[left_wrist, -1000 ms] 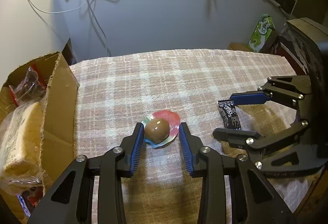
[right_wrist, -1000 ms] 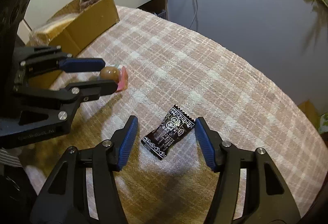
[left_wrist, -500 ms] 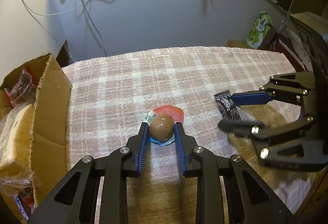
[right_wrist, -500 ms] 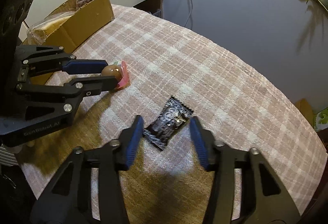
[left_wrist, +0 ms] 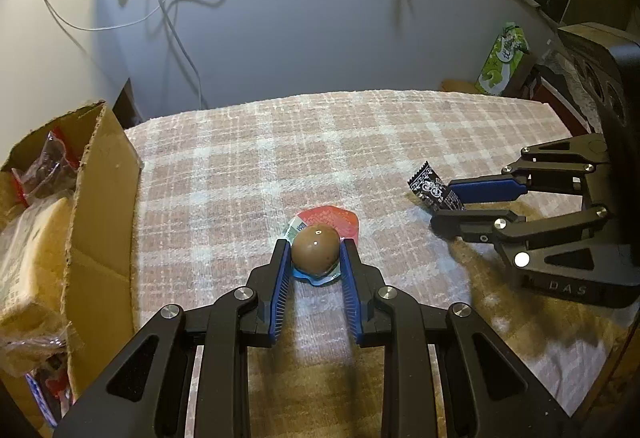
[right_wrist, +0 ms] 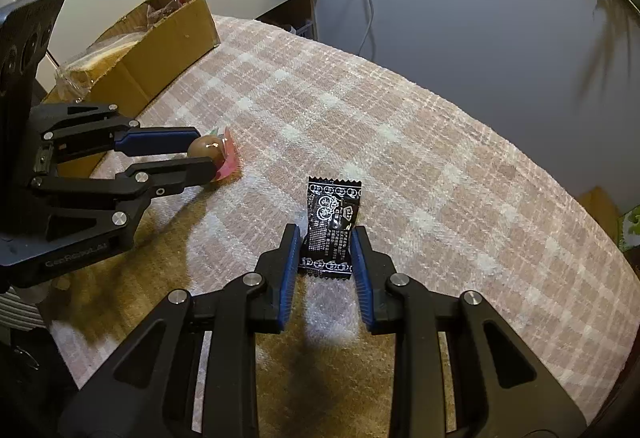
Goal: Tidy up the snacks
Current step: 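Carry the round chocolate and black candy over the box and open both tools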
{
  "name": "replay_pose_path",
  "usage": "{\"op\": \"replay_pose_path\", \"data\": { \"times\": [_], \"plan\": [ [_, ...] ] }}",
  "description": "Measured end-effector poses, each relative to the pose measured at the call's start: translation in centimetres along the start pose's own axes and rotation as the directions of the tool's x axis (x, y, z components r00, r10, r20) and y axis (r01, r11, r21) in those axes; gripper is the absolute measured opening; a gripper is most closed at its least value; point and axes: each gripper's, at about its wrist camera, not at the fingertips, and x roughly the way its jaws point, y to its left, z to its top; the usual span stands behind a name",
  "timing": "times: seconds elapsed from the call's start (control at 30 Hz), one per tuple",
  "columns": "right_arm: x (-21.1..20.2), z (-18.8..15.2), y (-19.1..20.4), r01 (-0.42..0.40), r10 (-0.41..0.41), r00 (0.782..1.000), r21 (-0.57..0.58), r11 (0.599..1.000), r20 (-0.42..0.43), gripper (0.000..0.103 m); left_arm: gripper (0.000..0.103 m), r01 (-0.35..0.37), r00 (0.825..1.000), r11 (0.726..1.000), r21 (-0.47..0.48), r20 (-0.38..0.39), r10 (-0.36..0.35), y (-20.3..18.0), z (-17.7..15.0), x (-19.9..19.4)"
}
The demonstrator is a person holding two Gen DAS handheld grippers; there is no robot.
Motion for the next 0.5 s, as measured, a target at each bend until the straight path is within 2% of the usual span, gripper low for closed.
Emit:
{"op": "replay_pose_path", "data": {
  "times": [0.23,0.5],
  "plan": [
    [-1.3,-0.1,-0.1,-0.012,0.011,0.999,0.027,1.000,0.032,0.027,0.024,0.015,0.999,1.000,-0.008,0.028,-0.015,0.0,-0.1,-1.8],
    [-3.4,0.6,2.0,-0.019,0.018,0.997,0.002,1.000,0.069,0.027,0.024,0.017,0.997,0.999,-0.031,0.081,-0.015,1.0,-0.6,-5.0]
  ]
}}
